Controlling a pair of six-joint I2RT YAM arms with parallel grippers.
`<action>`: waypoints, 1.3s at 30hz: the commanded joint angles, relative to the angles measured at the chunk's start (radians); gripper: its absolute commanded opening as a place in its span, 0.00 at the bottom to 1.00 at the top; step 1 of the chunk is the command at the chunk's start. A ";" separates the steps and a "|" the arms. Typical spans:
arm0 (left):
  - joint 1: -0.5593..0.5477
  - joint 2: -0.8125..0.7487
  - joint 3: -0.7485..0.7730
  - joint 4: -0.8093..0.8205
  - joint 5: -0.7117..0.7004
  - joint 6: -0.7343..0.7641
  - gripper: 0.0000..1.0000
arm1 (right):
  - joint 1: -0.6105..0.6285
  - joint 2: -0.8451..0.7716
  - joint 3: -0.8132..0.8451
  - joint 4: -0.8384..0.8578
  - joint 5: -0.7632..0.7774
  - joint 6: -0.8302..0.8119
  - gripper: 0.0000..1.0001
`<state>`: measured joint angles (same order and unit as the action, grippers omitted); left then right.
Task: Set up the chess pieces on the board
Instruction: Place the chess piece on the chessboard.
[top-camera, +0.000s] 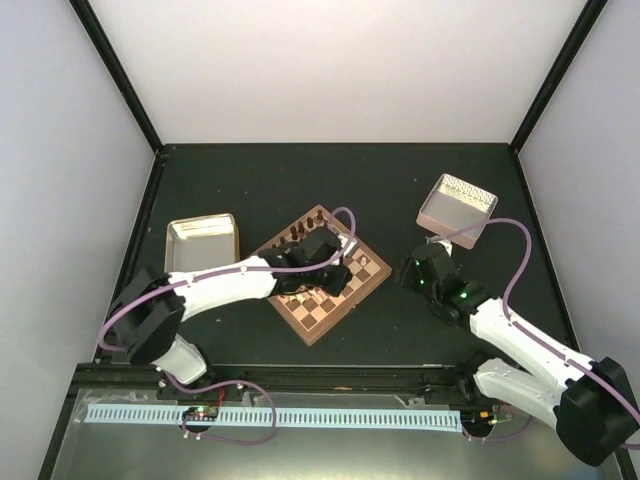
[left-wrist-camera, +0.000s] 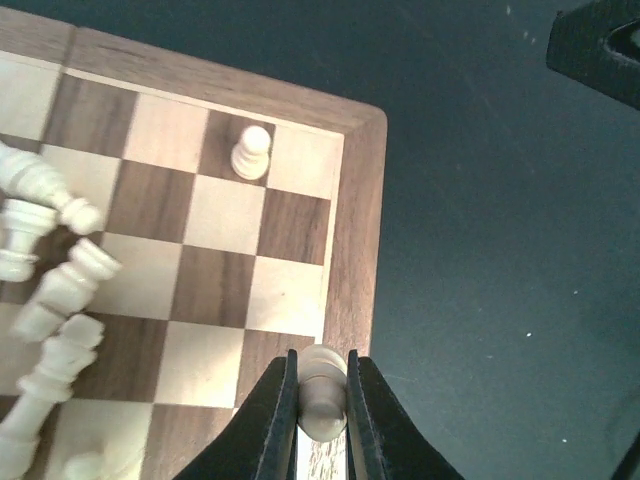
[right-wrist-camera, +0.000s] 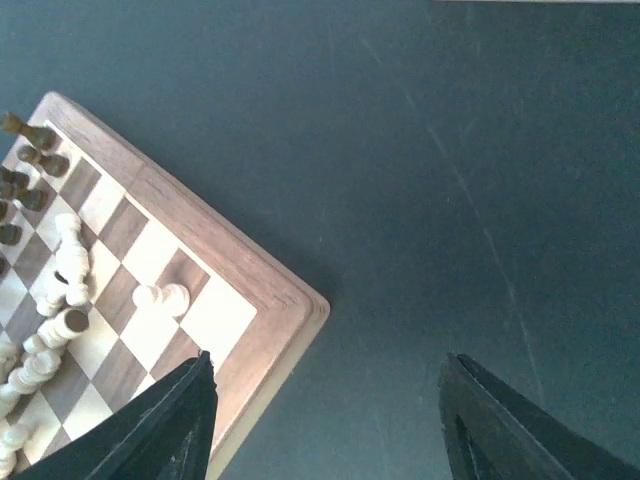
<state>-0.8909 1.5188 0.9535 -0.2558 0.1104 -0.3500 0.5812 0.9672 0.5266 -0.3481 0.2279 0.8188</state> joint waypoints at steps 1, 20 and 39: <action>-0.056 0.075 0.080 -0.034 -0.079 0.032 0.02 | -0.009 -0.014 -0.017 0.004 -0.053 0.044 0.62; -0.094 0.212 0.110 -0.005 -0.160 0.018 0.02 | -0.010 0.040 -0.033 0.043 -0.090 0.034 0.62; -0.095 0.253 0.122 -0.006 -0.189 0.025 0.13 | -0.011 0.045 -0.042 0.059 -0.113 0.028 0.55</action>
<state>-0.9779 1.7393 1.0527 -0.2512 -0.0532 -0.3325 0.5762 1.0157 0.4965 -0.3180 0.1253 0.8474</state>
